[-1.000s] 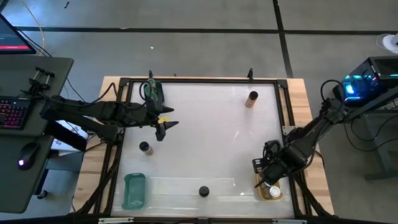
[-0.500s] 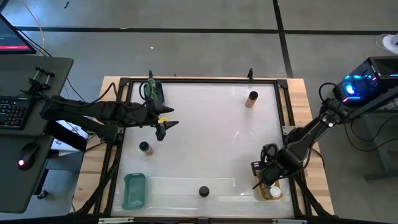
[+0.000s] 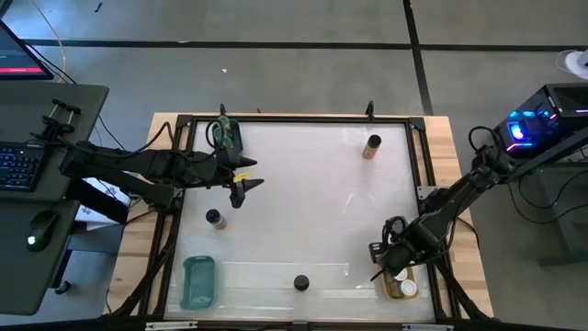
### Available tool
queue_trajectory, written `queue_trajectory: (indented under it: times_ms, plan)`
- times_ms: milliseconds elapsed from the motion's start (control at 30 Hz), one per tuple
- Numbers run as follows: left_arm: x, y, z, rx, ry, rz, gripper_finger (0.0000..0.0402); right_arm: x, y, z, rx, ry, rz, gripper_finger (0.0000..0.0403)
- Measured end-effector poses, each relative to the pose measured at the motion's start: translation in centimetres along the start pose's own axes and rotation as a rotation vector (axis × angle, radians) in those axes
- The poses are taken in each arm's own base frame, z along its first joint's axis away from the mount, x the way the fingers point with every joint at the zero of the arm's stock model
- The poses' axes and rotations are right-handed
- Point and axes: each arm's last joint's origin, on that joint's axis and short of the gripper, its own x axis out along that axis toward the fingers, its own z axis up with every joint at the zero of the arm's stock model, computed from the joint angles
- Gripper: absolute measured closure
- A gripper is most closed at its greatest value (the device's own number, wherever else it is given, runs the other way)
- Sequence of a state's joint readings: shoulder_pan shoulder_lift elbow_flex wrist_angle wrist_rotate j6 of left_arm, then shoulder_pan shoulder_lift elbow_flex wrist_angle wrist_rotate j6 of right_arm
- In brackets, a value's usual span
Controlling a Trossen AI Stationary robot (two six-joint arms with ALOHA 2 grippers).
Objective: Sort spices by type
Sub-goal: Put the white seasoning bottle into the yellow bin
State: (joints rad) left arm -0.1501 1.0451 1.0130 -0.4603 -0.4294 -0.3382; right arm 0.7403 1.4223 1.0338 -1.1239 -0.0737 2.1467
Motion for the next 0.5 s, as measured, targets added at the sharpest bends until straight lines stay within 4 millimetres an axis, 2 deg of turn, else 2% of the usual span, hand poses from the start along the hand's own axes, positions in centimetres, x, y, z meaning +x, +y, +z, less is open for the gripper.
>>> queue_trajectory:
  times_ms: [167, 500]
  plan:
    - [0.00, 0.00, 0.00, 0.000, 0.000, 0.000, 0.0124, 0.69, -0.06, 0.04, 0.002, 0.017, -0.001, 0.0182]
    - [0.00, 0.00, 0.01, 0.000, -0.001, 0.000, 0.0124, 0.69, -0.19, 0.04, -0.001, 0.033, -0.023, 0.0167]
